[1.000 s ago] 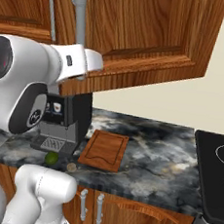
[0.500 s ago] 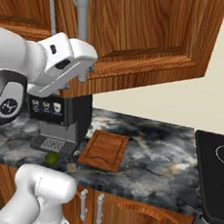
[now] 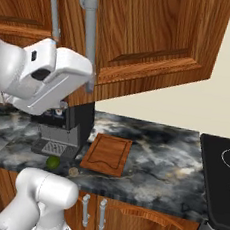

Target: Open the cabinet. Place the bowl and condiment on the counter. Then place the lime and garlic on the cutting board.

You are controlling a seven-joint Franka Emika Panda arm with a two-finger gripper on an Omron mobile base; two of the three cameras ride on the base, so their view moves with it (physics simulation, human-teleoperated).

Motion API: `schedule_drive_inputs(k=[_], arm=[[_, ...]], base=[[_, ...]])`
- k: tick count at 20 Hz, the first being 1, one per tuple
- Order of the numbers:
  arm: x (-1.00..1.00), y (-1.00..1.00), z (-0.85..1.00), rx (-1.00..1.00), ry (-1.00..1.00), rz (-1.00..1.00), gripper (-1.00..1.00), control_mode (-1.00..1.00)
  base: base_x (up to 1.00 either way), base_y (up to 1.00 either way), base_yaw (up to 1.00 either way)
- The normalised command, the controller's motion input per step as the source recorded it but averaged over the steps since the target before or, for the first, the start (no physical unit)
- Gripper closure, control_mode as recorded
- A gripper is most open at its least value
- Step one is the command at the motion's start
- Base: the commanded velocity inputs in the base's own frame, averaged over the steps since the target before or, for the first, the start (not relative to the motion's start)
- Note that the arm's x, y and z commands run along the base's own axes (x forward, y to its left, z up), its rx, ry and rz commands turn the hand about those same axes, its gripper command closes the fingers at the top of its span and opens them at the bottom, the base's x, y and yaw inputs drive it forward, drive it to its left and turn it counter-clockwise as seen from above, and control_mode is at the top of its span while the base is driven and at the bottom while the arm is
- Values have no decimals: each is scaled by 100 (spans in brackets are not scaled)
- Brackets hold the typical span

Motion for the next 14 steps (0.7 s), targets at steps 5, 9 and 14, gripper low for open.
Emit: schedule_drive_inputs(k=[5, 9, 14], arm=[[-100, 66, -12, -25, -13, -15, -100, -100], [-1, 100, 10, -46, -23, 0, -100, -100], [99, 81, 15, -29, 0, -2, -100, -100]], base=[[0, 0, 0], [0, 0, 0], [0, 0, 0]])
